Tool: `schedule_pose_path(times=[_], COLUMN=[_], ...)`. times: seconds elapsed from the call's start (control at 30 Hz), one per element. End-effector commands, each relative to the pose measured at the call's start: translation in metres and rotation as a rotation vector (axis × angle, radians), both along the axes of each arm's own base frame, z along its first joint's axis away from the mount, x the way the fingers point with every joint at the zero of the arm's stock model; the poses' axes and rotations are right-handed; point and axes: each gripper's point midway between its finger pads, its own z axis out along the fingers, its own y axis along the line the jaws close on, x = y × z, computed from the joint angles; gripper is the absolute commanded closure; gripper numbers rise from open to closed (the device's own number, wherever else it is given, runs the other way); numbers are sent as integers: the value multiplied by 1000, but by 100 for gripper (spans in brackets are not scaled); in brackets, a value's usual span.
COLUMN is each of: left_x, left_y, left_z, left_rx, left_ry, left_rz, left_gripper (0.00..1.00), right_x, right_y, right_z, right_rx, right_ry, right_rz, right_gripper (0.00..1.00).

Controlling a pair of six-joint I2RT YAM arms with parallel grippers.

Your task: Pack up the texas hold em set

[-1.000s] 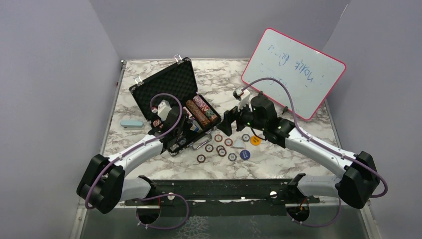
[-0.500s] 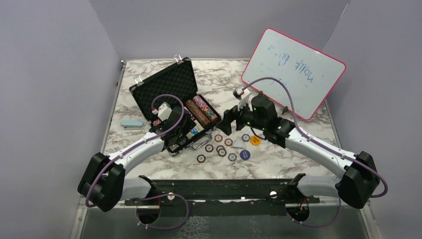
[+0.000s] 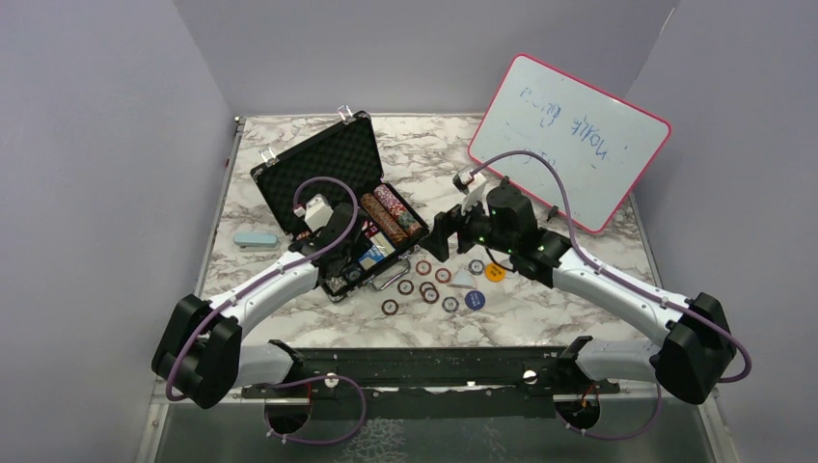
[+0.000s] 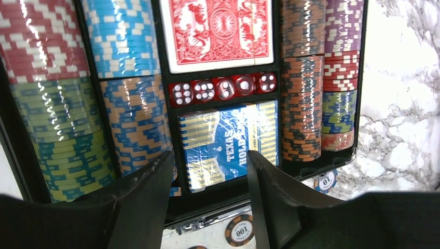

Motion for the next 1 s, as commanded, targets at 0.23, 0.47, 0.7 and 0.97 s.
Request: schedule_pose_path(times=[0.23, 0.47, 0.7, 0.97], left_x=[43, 44, 37, 32], left_y=[-14, -21, -26, -22], left_z=[121, 179, 194, 209], left_rx=[131, 160, 134, 154], left_ry=[-388, -557, -625, -685], left_rz=[-269, -372, -414, -425], left_gripper=[35, 29, 28, 26], right_x=[29, 11, -28, -38], right_y=[-47, -85, -76, -78], right_z=[-57, -109, -145, -172], right_rx=[-259, -476, -538, -647], right_ry=[184, 334, 485, 592], right_rz=[-368, -496, -315, -373], right_gripper=[8, 8, 8, 12])
